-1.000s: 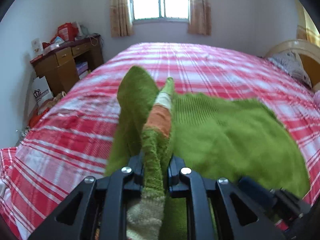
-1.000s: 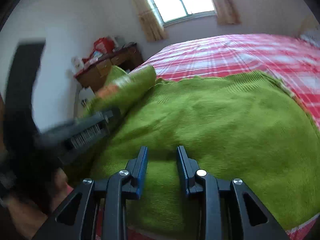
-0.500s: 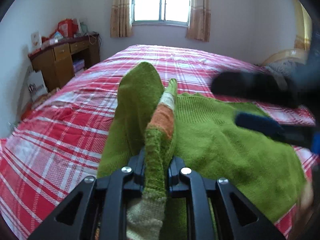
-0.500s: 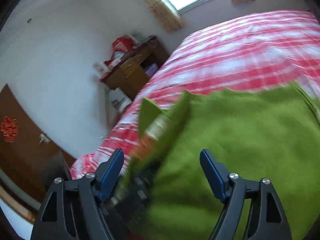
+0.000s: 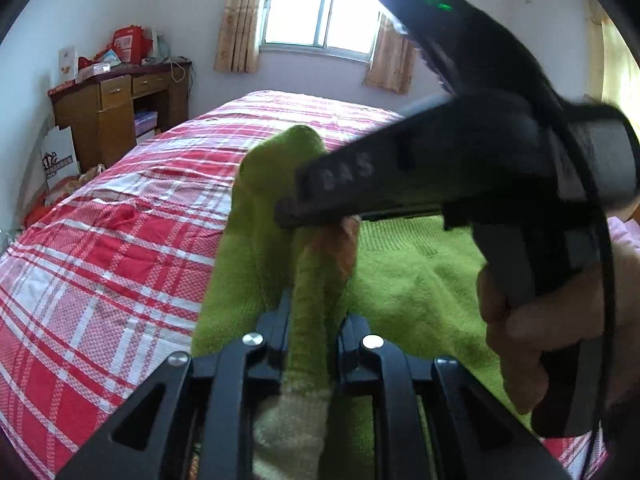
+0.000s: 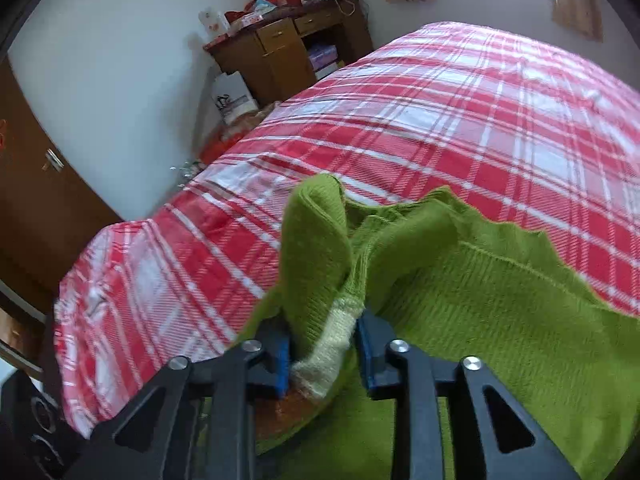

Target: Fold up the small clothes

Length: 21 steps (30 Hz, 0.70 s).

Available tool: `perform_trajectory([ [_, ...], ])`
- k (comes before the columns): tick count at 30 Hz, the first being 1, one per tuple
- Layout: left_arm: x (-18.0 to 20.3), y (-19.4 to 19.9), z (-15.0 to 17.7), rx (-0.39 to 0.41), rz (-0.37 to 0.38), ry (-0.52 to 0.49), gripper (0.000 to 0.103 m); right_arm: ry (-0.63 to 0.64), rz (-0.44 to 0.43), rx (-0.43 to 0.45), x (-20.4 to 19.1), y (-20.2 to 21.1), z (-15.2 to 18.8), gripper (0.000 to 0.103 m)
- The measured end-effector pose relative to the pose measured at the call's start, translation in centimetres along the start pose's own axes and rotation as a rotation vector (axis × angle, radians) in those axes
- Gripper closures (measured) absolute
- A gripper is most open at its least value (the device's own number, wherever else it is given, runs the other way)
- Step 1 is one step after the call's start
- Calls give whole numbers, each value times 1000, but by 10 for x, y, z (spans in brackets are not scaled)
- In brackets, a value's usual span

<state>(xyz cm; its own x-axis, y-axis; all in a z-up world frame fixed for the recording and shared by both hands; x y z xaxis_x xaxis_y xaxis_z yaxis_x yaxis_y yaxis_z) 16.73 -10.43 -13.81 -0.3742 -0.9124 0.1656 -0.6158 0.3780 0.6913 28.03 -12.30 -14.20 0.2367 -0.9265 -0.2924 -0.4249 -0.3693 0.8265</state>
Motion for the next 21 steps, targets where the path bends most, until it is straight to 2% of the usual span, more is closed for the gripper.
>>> perform_trajectory([
  [2, 3, 1, 0, -4, -16, -15, 86, 7, 4, 34, 5, 6, 6, 87],
  [7, 28, 16, -4, 22, -43, -106, 86, -69, -79, 114, 20, 36, 14, 88],
  [14, 85, 26, -13, 36, -42, -196, 86, -110, -123, 170, 49, 84, 22, 88],
  [21, 161, 9, -8, 11, 11, -304, 86, -180, -76, 190, 114, 118, 48, 89],
])
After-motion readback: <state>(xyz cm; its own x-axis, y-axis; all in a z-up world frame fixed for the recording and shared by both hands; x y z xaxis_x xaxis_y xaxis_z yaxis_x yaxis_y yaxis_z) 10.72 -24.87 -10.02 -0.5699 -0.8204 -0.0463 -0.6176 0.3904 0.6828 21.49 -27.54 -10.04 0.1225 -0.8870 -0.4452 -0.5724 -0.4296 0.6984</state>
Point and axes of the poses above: each gripper's, at about its wrist camera, not at the fingertips, and y roughly against the way its jaws point, x to its right, z to its underside, the point moved 10 cm from there along -y, roughly the way its jaws point, and after that the axes turned 7 degrees about -x, right-handed, at the moved point
